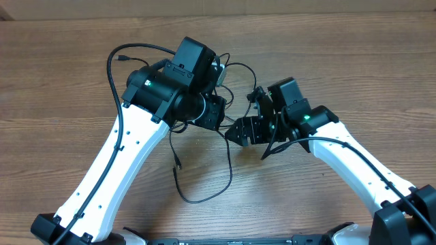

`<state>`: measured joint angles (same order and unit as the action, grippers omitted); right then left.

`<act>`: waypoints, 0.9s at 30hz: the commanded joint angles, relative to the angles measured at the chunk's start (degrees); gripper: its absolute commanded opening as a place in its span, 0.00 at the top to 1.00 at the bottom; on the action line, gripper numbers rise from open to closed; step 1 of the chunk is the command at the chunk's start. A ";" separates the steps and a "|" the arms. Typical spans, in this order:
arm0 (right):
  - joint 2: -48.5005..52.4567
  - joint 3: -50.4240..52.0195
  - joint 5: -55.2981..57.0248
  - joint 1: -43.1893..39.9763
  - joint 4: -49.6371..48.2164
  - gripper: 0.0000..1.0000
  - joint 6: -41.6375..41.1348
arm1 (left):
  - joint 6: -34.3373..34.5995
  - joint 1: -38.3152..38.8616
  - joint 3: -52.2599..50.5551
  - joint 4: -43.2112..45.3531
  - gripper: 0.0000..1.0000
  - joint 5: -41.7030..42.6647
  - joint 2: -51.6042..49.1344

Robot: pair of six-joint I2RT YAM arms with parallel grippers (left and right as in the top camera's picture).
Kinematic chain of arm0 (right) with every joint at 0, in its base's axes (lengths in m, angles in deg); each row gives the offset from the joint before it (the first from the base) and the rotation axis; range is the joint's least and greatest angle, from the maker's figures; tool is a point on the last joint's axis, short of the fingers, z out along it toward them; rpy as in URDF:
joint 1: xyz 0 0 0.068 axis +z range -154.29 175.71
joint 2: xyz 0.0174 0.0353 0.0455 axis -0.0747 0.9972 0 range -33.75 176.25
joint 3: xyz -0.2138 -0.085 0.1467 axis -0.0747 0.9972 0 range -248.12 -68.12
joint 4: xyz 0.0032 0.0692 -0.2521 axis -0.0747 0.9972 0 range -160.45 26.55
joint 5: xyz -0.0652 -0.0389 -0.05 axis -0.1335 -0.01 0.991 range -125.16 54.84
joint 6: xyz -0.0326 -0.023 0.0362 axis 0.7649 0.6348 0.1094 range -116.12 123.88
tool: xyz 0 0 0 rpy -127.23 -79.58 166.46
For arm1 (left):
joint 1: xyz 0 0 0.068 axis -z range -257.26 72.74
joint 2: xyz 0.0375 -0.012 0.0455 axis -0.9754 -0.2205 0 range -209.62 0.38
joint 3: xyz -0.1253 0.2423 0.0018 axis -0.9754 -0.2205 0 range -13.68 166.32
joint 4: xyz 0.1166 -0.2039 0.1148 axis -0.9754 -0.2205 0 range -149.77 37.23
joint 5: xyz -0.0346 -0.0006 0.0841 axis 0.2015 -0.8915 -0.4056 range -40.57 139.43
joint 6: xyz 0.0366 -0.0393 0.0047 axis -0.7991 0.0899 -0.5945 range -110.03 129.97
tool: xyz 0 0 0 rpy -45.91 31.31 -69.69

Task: Untangle cables

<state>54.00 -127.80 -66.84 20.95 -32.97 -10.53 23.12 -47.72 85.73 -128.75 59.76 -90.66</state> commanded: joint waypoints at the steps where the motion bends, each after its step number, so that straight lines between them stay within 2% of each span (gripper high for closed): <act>1: 2.05 -0.33 10.14 1.95 1.97 0.21 1.66 | -0.24 0.07 -0.31 -0.26 0.47 1.55 0.39; 10: 7.37 -0.28 13.00 4.76 2.16 0.22 2.51 | -0.24 0.07 -0.31 -0.44 0.46 1.55 0.39; 13: 9.60 -0.28 12.83 5.03 2.75 0.31 2.51 | -0.26 0.07 -0.31 -0.46 0.45 1.55 0.39; 27: 12.26 -0.28 12.50 11.98 1.31 0.34 2.49 | -0.24 0.07 -0.31 -0.02 0.41 1.57 0.39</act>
<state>66.06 -127.80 -55.06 31.96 -31.03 -8.26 23.12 -47.72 85.71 -128.56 60.61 -90.66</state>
